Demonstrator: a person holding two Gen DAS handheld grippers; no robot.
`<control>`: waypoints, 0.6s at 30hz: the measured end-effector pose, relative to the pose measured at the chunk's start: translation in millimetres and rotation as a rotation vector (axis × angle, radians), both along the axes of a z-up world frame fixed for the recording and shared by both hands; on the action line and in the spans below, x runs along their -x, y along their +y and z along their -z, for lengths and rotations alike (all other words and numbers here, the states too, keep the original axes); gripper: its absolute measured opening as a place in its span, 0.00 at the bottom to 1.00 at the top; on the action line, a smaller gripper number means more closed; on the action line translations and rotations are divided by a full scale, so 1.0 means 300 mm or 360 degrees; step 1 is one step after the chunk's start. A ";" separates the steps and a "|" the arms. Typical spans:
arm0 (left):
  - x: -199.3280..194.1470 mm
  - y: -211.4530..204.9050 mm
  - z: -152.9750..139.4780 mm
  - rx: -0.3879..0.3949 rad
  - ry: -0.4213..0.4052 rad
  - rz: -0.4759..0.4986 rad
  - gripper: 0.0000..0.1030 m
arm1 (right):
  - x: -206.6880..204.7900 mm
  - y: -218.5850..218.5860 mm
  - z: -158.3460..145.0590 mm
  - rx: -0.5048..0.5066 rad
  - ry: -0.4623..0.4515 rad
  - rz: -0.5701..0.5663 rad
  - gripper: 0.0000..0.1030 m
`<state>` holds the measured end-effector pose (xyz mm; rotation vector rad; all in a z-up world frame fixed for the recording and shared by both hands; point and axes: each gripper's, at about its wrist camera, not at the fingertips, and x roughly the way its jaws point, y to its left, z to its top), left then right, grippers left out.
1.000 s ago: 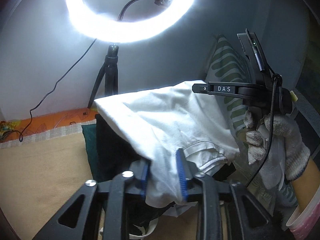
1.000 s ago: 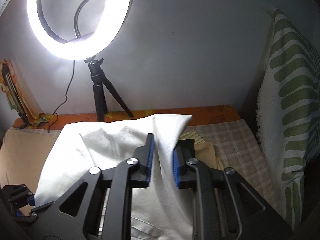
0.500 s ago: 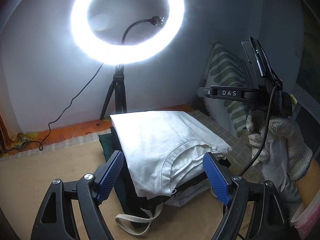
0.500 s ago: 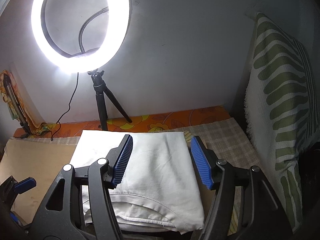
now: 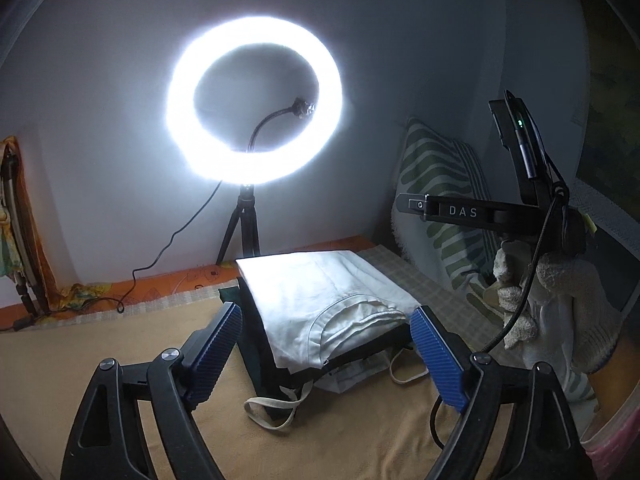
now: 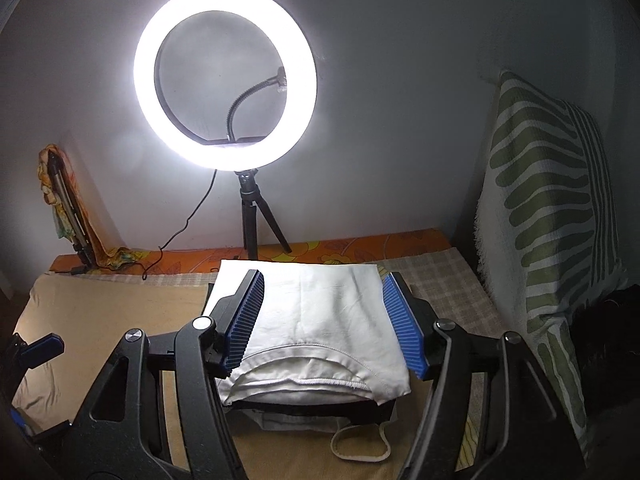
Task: Fold small clothes
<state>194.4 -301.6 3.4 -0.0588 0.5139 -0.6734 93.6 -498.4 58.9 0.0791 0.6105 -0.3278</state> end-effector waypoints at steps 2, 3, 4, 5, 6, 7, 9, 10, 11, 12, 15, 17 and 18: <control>0.042 0.032 -0.033 0.0014 -0.0021 -0.0005 0.88 | 0.036 0.032 -0.026 0.0008 -0.0017 0.0001 0.66; 0.061 0.048 -0.045 0.0019 -0.0031 -0.0011 0.89 | 0.057 0.050 -0.038 0.0007 -0.0024 0.0001 0.66; 0.082 0.065 -0.058 0.0023 -0.0043 -0.0015 0.90 | 0.073 0.067 -0.048 0.0005 -0.0030 0.0000 0.66; 0.101 0.081 -0.067 0.0026 -0.0053 -0.0019 0.92 | 0.088 0.085 -0.055 0.0003 -0.0037 -0.0004 0.66; 0.123 0.099 -0.076 0.0029 -0.0064 -0.0023 0.93 | 0.107 0.105 -0.065 0.0002 -0.0043 -0.0011 0.66; 0.141 0.115 -0.081 0.0031 -0.0070 -0.0029 0.94 | 0.123 0.126 -0.071 0.0005 -0.0047 -0.0012 0.66; 0.178 0.150 -0.090 0.0030 -0.0085 -0.0040 0.96 | 0.153 0.171 -0.083 0.0013 -0.0048 -0.0007 0.72; 0.198 0.167 -0.093 0.0028 -0.0094 -0.0046 0.98 | 0.170 0.192 -0.086 0.0016 -0.0047 0.0003 0.78; 0.221 0.189 -0.096 0.0024 -0.0108 -0.0053 0.99 | 0.185 0.213 -0.089 0.0020 -0.0048 0.0013 0.80; 0.241 0.208 -0.098 0.0019 -0.0116 -0.0056 1.00 | 0.202 0.240 -0.093 0.0025 -0.0048 0.0021 0.81; 0.294 0.265 -0.095 -0.0007 -0.0127 -0.0067 1.00 | 0.247 0.321 -0.099 0.0036 -0.0045 0.0012 0.85; 0.327 0.309 -0.092 -0.0017 -0.0120 -0.0082 1.00 | 0.283 0.377 -0.096 0.0053 -0.0057 0.0022 0.90; 0.342 0.329 -0.089 -0.0016 -0.0120 -0.0087 1.00 | 0.303 0.403 -0.094 0.0055 -0.0065 0.0032 0.91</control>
